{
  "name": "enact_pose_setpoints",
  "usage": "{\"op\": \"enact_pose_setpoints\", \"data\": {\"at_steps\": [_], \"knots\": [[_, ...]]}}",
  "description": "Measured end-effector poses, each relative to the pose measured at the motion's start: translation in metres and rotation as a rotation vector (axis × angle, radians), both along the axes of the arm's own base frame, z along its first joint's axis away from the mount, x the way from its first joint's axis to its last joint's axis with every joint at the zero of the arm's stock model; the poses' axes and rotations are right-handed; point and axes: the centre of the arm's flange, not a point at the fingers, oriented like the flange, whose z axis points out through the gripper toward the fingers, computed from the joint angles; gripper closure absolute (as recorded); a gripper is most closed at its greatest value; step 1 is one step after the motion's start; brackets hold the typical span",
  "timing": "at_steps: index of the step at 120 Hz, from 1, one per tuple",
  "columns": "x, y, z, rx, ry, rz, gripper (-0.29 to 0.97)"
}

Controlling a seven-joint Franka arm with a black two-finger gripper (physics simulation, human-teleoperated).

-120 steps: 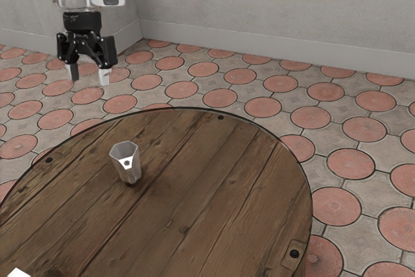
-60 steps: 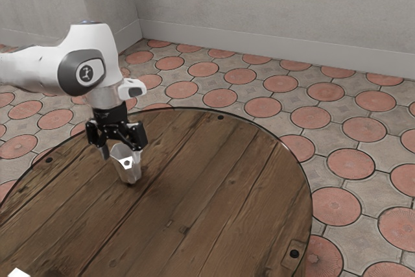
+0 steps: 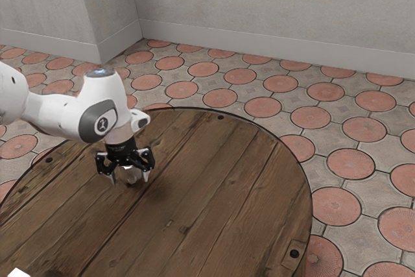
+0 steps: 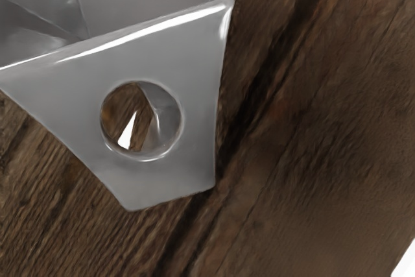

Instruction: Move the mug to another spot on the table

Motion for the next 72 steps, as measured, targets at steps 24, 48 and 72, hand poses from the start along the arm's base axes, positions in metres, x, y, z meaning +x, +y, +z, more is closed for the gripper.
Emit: {"op": "enact_pose_setpoints", "data": {"at_steps": [24, 48, 72], "knots": [[0.009, 0.002, -0.022, 0.039, -0.057, 0.058, 0.02], [0.017, 0.002, -0.032, 0.083, -0.119, 0.071, 0.04], [0.015, 0.0, -0.039, 0.09, -0.134, 0.154, 0.07]]}}
